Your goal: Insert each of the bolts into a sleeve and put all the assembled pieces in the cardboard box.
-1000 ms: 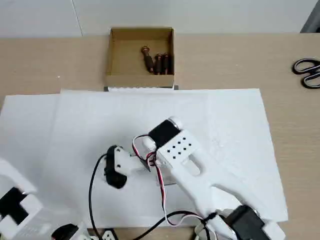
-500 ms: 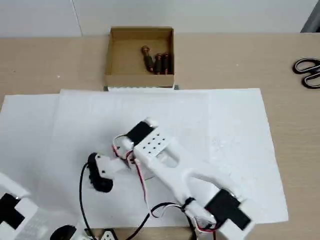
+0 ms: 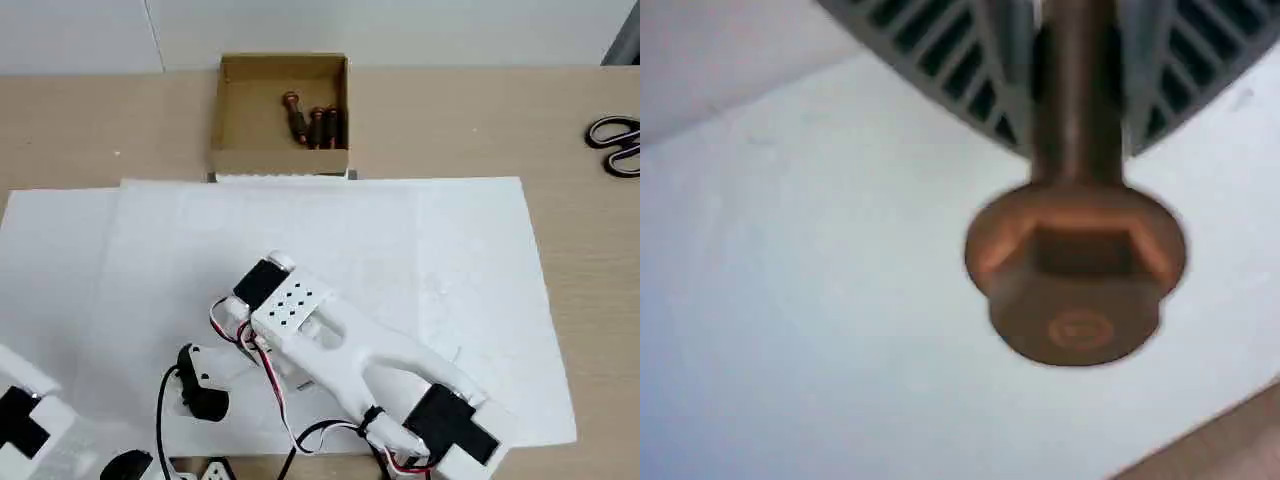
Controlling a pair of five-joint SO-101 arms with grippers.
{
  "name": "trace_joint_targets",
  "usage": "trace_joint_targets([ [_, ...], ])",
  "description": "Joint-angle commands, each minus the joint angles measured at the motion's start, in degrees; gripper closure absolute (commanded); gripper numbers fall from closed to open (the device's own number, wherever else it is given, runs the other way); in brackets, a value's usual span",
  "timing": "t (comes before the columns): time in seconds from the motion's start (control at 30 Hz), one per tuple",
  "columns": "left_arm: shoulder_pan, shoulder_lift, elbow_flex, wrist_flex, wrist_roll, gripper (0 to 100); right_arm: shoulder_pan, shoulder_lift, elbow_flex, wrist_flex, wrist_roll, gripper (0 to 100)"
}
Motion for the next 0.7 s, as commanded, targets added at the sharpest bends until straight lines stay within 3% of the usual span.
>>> trace_joint_targets([
  [0.0, -0.1, -3.3, 1.0, 1.3, -0.4, 99, -0.2, -0.2, -2.0, -1.8, 0.3, 85.0],
  [0.67, 0.2, -3.3, 4.5, 1.3, -2.8, 99, 2.9, -4.9, -2.1, -7.5, 0.4, 88.3],
])
